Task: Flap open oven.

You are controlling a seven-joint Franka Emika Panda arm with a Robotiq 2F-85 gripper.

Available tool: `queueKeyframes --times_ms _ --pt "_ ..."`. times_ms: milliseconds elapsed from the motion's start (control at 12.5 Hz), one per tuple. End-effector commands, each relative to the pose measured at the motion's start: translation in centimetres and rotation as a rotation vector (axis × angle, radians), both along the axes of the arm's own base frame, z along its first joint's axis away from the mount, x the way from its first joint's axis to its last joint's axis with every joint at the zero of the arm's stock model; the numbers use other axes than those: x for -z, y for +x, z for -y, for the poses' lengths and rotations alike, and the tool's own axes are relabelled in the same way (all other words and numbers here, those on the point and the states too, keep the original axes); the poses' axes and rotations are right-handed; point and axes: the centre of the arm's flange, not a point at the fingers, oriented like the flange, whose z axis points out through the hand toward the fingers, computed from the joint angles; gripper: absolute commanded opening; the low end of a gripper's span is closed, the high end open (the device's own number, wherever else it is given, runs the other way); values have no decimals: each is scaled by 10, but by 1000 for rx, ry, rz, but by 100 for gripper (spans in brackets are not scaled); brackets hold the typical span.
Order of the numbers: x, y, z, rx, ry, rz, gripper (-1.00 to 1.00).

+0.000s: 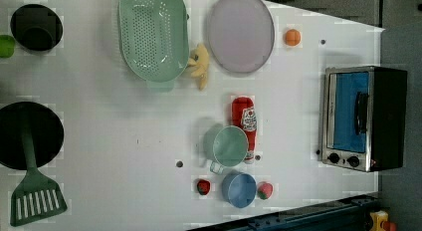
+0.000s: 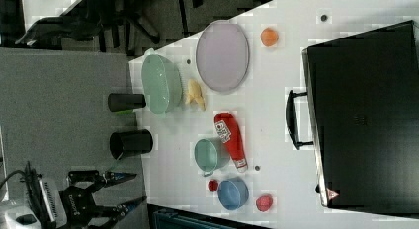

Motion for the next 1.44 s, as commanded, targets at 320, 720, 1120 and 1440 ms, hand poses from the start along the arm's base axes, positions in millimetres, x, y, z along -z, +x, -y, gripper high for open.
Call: queueKeyframes --times_ms 320,720,1120,1440 --pt "49 36 10 8 3 -33 -65" --pt "110 51 80 -404 15 -57 -65" --pt "163 69 152 -847 -70 -32 -65" --pt "208 83 188 -931 -142 -20 -65"
